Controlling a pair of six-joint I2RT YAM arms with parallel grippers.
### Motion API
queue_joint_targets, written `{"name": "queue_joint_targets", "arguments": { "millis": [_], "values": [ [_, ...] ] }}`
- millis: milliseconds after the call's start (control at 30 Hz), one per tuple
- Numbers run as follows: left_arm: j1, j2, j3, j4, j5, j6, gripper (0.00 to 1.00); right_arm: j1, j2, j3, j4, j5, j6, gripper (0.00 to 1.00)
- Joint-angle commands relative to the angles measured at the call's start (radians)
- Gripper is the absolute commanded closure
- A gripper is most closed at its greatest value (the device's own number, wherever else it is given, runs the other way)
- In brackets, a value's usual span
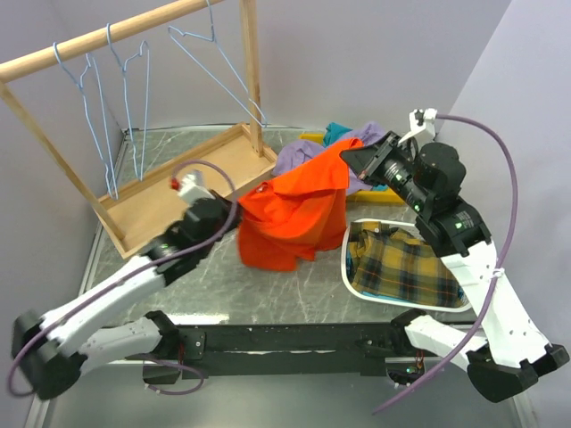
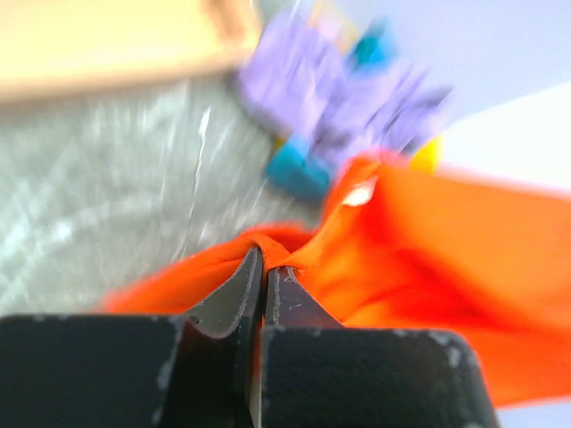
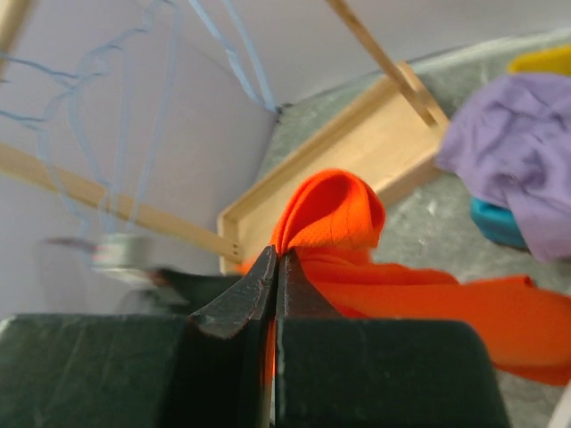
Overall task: Place the t-shirt on the hanger
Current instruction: Place the T-shirt at the center of the board.
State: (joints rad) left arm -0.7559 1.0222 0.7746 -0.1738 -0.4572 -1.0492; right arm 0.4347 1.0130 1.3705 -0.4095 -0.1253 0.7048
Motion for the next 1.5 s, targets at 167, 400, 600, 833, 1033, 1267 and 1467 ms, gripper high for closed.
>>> {"name": "queue_joint_targets", "arguments": {
  "millis": [167,400,600,833,1033,1267,1467],
  "values": [
    [0.003,-0.093,0.432,-0.403,-0.193,0.308,0.99,-0.027,-0.091,-0.436,0.195,0.030,0.077,0.88],
    [0.003,-0.030,0.425,-0.440,-0.104,0.334,0.99,0.002,-0.063,-0.585,0.245,0.070,0.050,0.44],
    [0.003,-0.037,0.380,-0.446,-0.071,0.325,0.99,0.264,-0.122,-0.577,0.265,0.223,0.015,0.32],
    [0.001,-0.021,0.390,-0.449,-0.054,0.318,0.99,0.581,0.089,-0.454,0.330,0.401,-0.050,0.24],
    [0.000,-0.027,0.399,-0.458,-0.057,0.314,0.99,0.624,0.306,-0.337,0.350,0.432,-0.064,0.23],
    [-0.002,-0.037,0.410,-0.467,-0.064,0.319,0.99,0.659,0.453,-0.304,0.377,0.451,-0.033,0.25],
    [-0.002,-0.051,0.402,-0.472,-0.072,0.318,0.99,0.662,0.545,-0.278,0.394,0.458,-0.019,0.27]
  ]
}}
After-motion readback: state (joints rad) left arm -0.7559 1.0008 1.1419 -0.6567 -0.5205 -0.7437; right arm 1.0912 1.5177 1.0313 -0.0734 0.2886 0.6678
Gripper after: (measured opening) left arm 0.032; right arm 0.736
